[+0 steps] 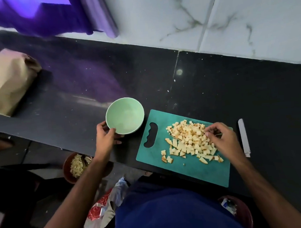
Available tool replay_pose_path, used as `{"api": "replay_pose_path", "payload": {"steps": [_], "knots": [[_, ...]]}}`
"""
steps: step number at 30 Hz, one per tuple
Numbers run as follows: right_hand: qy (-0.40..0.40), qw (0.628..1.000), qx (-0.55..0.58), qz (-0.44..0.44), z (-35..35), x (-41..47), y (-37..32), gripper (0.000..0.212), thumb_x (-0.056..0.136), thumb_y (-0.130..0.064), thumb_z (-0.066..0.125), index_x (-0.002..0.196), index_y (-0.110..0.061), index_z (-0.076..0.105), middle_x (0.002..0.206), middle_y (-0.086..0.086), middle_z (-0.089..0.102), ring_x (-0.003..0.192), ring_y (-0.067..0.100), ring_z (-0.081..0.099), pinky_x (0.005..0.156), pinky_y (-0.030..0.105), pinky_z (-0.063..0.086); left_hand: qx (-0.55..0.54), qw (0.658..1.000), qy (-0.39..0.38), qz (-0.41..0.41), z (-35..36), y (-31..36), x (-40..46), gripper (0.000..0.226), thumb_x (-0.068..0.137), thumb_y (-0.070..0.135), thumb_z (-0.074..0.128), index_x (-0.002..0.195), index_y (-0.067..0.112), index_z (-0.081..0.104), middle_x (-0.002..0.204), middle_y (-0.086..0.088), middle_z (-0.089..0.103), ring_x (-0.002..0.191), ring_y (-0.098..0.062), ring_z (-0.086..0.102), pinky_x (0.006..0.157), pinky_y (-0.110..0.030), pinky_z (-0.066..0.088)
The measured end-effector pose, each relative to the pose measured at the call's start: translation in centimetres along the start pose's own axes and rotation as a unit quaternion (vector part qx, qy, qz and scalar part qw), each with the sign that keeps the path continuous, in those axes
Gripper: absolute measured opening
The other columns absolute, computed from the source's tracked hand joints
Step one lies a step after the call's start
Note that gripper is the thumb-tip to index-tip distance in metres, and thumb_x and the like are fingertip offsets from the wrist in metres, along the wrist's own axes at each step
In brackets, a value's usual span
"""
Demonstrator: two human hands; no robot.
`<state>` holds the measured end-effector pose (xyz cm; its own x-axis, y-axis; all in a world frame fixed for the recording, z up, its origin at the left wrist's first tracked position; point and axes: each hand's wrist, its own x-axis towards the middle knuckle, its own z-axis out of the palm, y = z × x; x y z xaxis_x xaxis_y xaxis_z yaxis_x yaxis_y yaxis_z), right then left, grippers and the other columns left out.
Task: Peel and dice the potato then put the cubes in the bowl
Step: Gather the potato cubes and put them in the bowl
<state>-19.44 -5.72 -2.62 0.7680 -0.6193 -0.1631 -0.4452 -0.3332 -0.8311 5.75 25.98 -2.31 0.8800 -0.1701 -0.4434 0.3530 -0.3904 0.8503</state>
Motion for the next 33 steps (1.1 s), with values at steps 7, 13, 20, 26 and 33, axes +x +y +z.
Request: {"api": "replay_pose_path", "payload": {"steps": [7,13,20,26,33], "knots": [[0.069,0.998,-0.004,0.0,-0.4,-0.3,0.9,0.02,0.093,-0.005,0.068,0.094,-0.024,0.07,0.102,-0.007,0.061,0.096,0.001,0.059,0.084,0.013,0.046,0.078,0.989,-0.089,0.083,6.2,6.2,2.2,0.042,0.099,0.001,0.053,0.138,0.01,0.04,0.12,0.0,0.056,0.072,-0.02,0.073,0.056,-0.03,0.06],[0.13,0.991,0.001,0.012,-0.5,-1.2,2.7,0.015,0.101,-0.015,0.059,0.112,-0.02,0.067,0.115,-0.004,0.056,0.113,0.006,0.056,0.099,0.028,0.047,0.15,0.959,-0.205,0.128,17.4,10.8,3.5,0.039,0.098,0.006,0.057,0.134,0.009,0.045,0.114,0.0,0.061,0.071,-0.022,0.076,0.064,-0.04,0.064],[0.139,0.99,0.014,0.026,1.0,-3.8,4.2,0.033,0.104,-0.029,0.047,0.129,-0.016,0.063,0.125,-0.005,0.056,0.123,0.009,0.052,0.105,0.032,0.044,0.162,0.953,-0.229,0.119,20.1,8.4,4.8,0.033,0.102,0.014,0.054,0.134,0.011,0.046,0.124,-0.009,0.064,0.073,-0.015,0.076,0.055,-0.026,0.057],[0.152,0.988,0.026,0.006,3.0,-3.2,4.2,0.038,0.106,-0.023,0.045,0.14,-0.011,0.055,0.142,0.0,0.052,0.136,0.012,0.045,0.112,0.041,0.042,0.105,0.958,-0.143,0.227,15.8,2.5,-1.6,0.042,0.107,0.037,0.039,0.144,0.019,0.048,0.141,0.0,0.056,0.129,-0.01,0.054,0.11,-0.037,0.045],[0.163,0.985,-0.016,-0.049,5.8,-0.3,3.7,0.042,0.104,-0.026,0.042,0.135,-0.006,0.061,0.138,0.005,0.06,0.13,0.019,0.052,0.108,0.046,0.042,0.176,0.915,-0.195,0.305,17.0,-4.1,-5.4,0.055,0.107,0.035,0.031,0.157,0.013,0.034,0.162,0.002,0.036,0.151,-0.015,0.029,0.122,-0.054,0.026]]}}
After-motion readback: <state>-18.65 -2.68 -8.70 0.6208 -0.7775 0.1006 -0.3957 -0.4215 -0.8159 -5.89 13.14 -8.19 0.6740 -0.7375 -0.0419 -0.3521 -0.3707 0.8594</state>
